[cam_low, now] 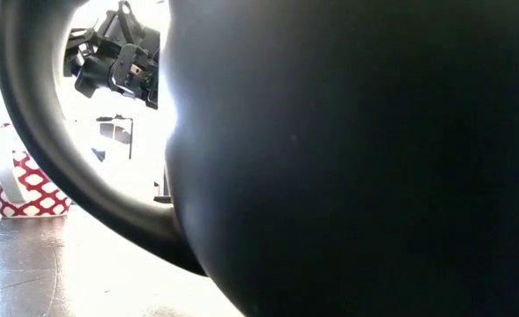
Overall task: Place coffee mugs
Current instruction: Put the light blue patterned mug on the shelf
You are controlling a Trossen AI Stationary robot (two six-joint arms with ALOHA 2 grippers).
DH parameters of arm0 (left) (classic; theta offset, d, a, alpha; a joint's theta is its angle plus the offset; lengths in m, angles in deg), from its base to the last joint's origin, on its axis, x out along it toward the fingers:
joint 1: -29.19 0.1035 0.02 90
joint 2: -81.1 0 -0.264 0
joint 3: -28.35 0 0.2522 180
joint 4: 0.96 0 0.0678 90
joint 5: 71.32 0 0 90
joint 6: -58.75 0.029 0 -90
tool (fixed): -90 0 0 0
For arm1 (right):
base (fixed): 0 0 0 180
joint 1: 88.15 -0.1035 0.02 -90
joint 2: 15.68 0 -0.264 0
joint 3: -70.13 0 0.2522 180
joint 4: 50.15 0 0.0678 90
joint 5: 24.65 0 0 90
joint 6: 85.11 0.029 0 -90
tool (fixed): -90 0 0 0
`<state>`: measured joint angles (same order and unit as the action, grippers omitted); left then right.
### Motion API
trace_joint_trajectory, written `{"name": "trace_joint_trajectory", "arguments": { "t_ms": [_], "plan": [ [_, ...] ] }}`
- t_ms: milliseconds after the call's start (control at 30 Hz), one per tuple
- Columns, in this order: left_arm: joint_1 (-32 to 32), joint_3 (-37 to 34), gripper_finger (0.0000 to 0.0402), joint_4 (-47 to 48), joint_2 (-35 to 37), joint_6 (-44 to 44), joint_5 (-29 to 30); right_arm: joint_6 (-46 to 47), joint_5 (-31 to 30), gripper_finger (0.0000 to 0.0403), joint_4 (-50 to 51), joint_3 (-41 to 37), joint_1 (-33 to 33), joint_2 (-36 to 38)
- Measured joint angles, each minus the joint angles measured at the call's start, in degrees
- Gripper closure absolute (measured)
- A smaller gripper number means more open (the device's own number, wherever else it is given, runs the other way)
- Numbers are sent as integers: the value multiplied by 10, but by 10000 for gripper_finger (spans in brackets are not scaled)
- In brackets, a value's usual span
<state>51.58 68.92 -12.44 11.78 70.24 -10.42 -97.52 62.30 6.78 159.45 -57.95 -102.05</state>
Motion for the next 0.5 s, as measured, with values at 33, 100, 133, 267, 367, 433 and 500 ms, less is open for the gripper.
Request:
{"name": "trace_joint_trajectory", "arguments": {
  "t_ms": [33, 100, 133, 267, 367, 433, 500],
  "plan": [
    [0, 0, 322, 0, 0, 0, 0, 10, 0, 388, 14, 8, 7, 0],
    [0, 0, 322, 0, 0, 0, 0, 32, 0, 388, 42, 18, 23, 0],
    [0, 0, 322, 0, 0, 0, 0, 45, 0, 388, 52, 21, 31, 0],
    [0, 0, 322, 1, 0, 0, 0, 80, -1, 389, 96, 24, 66, 0],
    [0, 0, 322, 6, 0, 0, -1, 84, -9, 389, 122, 20, 91, 0],
    [0, 0, 322, 8, 0, 0, -3, 91, -26, 387, 134, 18, 107, 0],
    [0, 0, 322, 9, 0, 0, -4, 95, -42, 382, 139, 17, 122, 0]
  ]
}}
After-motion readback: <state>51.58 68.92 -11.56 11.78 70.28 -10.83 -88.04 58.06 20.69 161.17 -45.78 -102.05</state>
